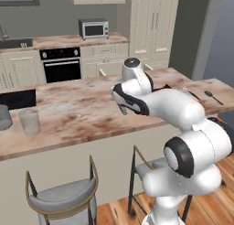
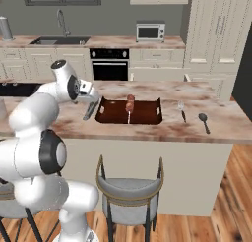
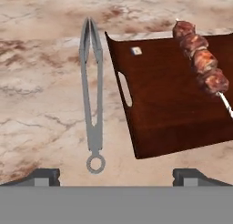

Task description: Take the tongs from the drawer on the right and place them on the dining counter next to the tray containing the kebab skewer.

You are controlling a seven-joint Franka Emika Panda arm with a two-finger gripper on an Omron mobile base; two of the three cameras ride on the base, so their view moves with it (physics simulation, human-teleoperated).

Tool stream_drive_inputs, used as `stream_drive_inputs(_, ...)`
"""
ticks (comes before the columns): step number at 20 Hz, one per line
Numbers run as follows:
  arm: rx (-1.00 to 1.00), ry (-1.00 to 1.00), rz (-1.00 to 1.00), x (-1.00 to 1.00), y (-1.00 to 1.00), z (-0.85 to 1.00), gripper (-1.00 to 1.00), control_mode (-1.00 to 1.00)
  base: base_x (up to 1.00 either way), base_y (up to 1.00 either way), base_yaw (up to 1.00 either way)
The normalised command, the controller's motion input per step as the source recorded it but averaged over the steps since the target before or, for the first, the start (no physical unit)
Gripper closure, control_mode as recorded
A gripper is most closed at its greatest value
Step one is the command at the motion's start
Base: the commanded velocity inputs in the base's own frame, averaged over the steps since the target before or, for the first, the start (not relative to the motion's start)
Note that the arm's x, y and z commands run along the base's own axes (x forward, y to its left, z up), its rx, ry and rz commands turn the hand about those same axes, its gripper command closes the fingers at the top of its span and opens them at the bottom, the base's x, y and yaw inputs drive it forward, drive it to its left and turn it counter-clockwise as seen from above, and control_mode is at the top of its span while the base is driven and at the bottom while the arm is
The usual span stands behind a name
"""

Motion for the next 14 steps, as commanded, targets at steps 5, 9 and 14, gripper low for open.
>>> stream_drive_inputs(5,0.05,0.0,-0.03,-1.0,-0.39,0.46,-1.0,-1.0,0.0,0.0,0.0)
stream_drive_inputs(9,0.08,0.0,0.0,-0.95,-0.38,0.64,-1.0,-1.0,0.0,0.0,0.0)
stream_drive_inputs(14,0.07,0.0,0.0,-1.0,-0.23,0.63,-1.0,-1.0,0.0,0.0,0.0)
